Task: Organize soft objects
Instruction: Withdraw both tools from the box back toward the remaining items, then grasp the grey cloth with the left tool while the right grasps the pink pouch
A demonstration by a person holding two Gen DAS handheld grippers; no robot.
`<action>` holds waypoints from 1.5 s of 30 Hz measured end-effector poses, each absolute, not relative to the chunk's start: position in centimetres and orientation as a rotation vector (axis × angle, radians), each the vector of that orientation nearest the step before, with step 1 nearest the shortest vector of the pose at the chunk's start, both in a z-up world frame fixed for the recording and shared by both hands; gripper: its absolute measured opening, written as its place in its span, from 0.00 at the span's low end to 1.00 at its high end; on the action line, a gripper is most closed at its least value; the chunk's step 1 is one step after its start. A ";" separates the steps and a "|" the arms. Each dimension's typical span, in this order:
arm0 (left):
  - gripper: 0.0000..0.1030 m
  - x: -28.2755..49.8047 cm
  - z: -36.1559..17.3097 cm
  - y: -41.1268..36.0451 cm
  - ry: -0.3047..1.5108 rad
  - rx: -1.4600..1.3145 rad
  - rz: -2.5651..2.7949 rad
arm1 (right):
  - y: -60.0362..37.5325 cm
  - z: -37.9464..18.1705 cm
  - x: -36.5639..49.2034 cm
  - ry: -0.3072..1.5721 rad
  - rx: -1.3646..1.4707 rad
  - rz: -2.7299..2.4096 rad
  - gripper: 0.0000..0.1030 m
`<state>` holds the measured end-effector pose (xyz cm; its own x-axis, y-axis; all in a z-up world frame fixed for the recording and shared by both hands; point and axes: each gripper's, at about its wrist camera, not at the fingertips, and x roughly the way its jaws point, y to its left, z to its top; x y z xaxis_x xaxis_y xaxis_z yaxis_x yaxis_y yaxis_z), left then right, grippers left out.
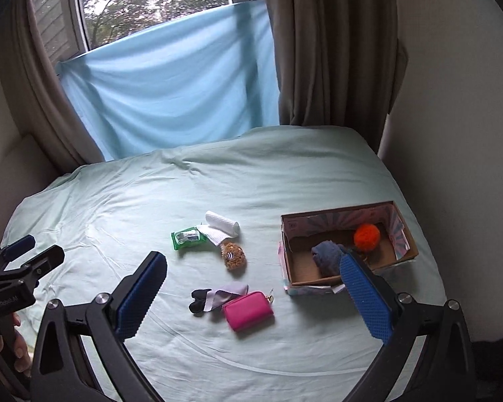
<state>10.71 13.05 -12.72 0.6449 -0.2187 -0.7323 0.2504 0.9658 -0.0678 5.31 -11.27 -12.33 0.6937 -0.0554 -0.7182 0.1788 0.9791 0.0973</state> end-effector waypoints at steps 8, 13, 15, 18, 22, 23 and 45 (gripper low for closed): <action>1.00 15.4 -17.0 12.4 0.905 0.125 -0.410 | -9.5 -16.3 6.9 0.844 0.254 -0.228 1.00; 1.00 18.6 -21.7 10.0 1.001 0.188 -0.520 | -9.5 -20.8 8.3 0.891 0.371 -0.270 1.00; 1.00 19.8 -23.9 8.8 1.042 0.212 -0.561 | -9.8 -22.8 8.8 0.915 0.431 -0.294 1.00; 1.00 21.5 -27.5 6.8 1.102 0.247 -0.628 | -10.5 -25.9 9.5 0.942 0.522 -0.345 1.00; 1.00 23.3 -31.7 3.8 1.161 0.311 -0.722 | -11.8 -30.0 10.5 0.982 0.626 -0.411 1.00; 0.99 23.7 -32.6 3.0 1.173 0.329 -0.744 | -12.1 -31.2 10.8 0.997 0.659 -0.429 1.00; 0.74 26.7 -50.3 -5.1 1.479 0.474 -0.995 | -15.3 -48.1 14.5 1.183 1.066 -0.662 0.87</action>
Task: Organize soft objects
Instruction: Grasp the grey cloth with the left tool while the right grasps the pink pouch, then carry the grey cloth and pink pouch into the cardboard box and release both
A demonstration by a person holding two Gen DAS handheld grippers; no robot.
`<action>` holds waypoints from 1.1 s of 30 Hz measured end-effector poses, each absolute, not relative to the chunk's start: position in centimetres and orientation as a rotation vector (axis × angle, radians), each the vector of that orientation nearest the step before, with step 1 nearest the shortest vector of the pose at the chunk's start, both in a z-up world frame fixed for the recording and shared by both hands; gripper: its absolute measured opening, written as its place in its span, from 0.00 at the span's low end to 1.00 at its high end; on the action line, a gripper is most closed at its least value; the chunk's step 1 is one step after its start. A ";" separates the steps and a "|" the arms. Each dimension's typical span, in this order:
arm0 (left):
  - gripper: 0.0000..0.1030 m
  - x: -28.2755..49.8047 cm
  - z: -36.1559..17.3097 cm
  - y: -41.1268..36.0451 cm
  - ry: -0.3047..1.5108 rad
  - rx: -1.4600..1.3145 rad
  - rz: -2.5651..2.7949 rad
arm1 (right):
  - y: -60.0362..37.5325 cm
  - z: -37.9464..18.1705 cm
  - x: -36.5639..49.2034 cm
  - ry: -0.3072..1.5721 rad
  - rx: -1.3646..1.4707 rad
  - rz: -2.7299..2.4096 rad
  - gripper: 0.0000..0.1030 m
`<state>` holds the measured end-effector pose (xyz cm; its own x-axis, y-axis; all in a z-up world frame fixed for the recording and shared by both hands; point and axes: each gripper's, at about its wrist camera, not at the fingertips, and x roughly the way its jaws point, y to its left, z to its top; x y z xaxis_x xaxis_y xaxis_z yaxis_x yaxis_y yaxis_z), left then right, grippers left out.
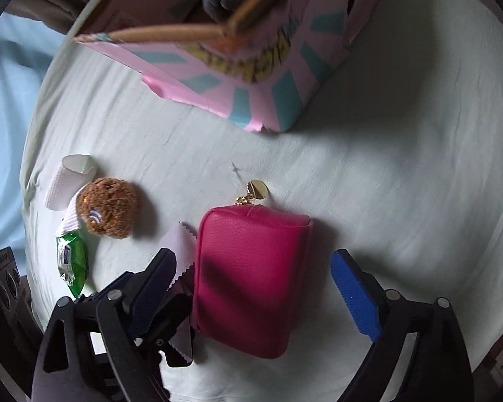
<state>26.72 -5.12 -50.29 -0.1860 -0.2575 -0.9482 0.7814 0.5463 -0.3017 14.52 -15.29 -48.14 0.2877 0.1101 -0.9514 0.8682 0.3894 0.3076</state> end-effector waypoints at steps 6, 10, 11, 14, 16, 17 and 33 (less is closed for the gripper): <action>0.63 27.4 -50.9 -5.5 1.490 0.434 -0.988 | -15.0 -49.3 14.9 1.205 1.098 -0.666 0.71; 0.36 27.5 -50.8 -5.6 1.486 0.471 -0.973 | -15.2 -49.7 14.5 1.208 1.098 -0.667 0.66; 0.30 27.7 -50.8 -5.5 1.487 0.477 -0.974 | -15.3 -49.7 14.5 1.208 1.094 -0.665 0.65; 0.13 27.7 -50.7 -5.3 1.490 0.496 -0.976 | -15.2 -49.5 14.6 1.211 1.075 -0.657 0.59; 0.09 27.3 -50.5 -5.4 1.478 0.505 -0.975 | -14.7 -49.5 15.1 1.213 1.062 -0.651 0.55; 0.09 27.1 -50.2 -5.5 1.473 0.506 -0.976 | -14.7 -49.3 15.1 1.213 1.057 -0.645 0.53; 0.07 25.1 -40.7 -4.0 1.301 0.426 -0.892 | -14.6 -41.2 12.7 1.079 0.988 -0.538 0.45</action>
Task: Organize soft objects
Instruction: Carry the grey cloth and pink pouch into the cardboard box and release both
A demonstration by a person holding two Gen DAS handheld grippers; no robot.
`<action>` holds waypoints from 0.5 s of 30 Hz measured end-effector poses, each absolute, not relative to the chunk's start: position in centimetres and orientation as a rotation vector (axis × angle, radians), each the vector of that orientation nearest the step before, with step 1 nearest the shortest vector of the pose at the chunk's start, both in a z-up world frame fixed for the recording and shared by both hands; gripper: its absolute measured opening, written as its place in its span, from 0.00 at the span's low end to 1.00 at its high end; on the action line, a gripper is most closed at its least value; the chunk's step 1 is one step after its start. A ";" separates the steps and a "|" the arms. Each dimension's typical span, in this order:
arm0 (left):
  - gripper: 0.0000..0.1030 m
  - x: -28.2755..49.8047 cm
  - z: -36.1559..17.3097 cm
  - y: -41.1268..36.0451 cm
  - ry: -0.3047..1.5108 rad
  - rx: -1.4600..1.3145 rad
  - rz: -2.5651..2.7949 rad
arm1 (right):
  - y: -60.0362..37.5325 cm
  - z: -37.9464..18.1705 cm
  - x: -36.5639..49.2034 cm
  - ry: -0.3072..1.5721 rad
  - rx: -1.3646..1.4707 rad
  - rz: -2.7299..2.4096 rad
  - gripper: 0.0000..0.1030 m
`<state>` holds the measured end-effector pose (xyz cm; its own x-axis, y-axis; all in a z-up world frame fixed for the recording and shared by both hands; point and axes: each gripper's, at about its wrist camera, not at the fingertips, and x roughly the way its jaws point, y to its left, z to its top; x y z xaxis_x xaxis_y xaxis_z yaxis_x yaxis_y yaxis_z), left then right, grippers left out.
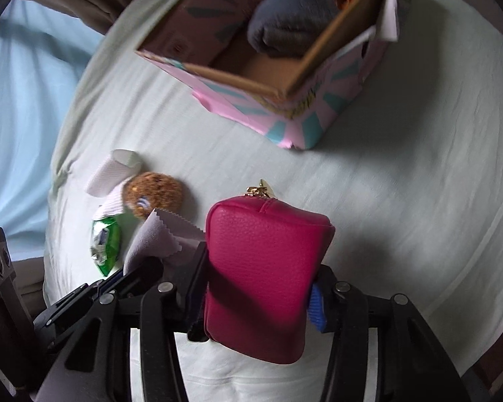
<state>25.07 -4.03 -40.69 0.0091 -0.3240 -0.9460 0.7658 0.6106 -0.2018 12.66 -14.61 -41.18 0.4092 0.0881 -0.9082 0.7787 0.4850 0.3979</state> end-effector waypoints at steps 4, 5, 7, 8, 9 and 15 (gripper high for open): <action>0.07 24.5 -36.7 -2.9 1.241 0.397 -0.858 | -14.5 -37.5 11.4 1.029 0.938 -0.496 0.45; 0.07 24.2 -35.7 -2.8 1.224 0.393 -0.851 | -14.4 -36.5 11.1 1.015 0.925 -0.485 0.44; 0.07 23.5 -33.6 -2.7 1.190 0.383 -0.836 | -14.3 -34.7 10.6 0.992 0.903 -0.468 0.44; 0.07 23.1 -32.6 -2.6 1.175 0.370 -0.831 | -14.2 -33.8 10.5 0.978 0.892 -0.459 0.44; 0.07 22.8 -31.6 -2.4 1.161 0.360 -0.828 | -13.9 -33.0 10.8 0.966 0.882 -0.452 0.44; 0.07 20.6 -26.1 -3.3 1.079 0.317 -0.797 | -15.0 -26.7 9.4 0.892 0.778 -0.413 0.44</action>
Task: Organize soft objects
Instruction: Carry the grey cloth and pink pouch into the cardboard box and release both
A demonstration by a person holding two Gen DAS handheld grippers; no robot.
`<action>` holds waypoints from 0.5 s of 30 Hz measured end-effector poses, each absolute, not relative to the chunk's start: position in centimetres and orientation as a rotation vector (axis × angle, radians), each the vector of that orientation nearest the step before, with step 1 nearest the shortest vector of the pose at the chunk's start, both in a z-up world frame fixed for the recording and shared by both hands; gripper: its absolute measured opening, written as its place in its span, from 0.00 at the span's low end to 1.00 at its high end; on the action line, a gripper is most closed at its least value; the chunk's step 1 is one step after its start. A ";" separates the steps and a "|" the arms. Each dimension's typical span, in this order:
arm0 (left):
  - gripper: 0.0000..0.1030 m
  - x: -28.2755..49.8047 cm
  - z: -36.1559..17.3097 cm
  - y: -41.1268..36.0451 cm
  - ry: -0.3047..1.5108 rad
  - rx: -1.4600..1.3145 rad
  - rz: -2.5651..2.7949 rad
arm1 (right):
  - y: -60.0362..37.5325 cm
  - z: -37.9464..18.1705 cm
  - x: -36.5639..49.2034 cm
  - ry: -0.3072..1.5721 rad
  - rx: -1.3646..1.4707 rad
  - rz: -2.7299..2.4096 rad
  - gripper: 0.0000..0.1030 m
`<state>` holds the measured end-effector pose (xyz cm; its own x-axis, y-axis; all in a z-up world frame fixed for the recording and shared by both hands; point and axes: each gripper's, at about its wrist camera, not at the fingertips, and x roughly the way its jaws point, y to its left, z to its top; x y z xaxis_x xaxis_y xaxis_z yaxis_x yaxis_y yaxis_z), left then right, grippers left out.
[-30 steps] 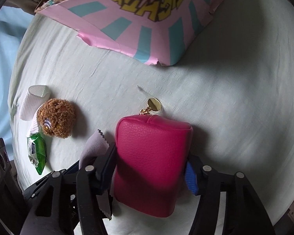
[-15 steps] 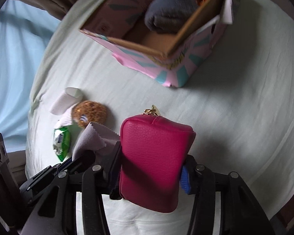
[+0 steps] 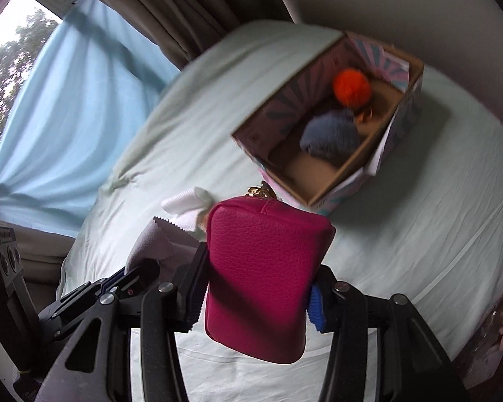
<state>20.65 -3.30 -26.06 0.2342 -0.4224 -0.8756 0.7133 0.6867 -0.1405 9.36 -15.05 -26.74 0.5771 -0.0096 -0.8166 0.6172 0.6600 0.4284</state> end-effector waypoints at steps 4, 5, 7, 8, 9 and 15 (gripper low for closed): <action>0.07 19.9 -23.4 -4.1 1.054 0.258 -0.766 | -16.5 -23.2 8.6 0.840 0.702 -0.385 0.44; 0.07 19.7 -22.9 -4.5 1.056 0.240 -0.754 | -17.0 -22.3 8.5 0.829 0.681 -0.377 0.44; 0.07 19.5 -22.2 -5.2 1.056 0.212 -0.736 | -17.9 -21.1 8.3 0.808 0.652 -0.363 0.44; 0.07 19.4 -21.8 -5.7 1.052 0.202 -0.728 | -18.5 -20.3 8.1 0.794 0.636 -0.355 0.44; 0.07 19.2 -21.5 -6.2 1.048 0.195 -0.720 | -19.2 -19.9 8.1 0.785 0.623 -0.347 0.44; 0.07 19.4 -19.9 -9.6 1.023 0.132 -0.621 | -24.2 -17.6 9.3 0.771 0.547 -0.261 0.44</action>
<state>19.40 -9.56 -19.90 0.3661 -0.4217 -0.8295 0.5412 0.8216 -0.1788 9.27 -24.20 -17.57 0.6944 -0.0263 -0.7191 0.4154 0.8307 0.3706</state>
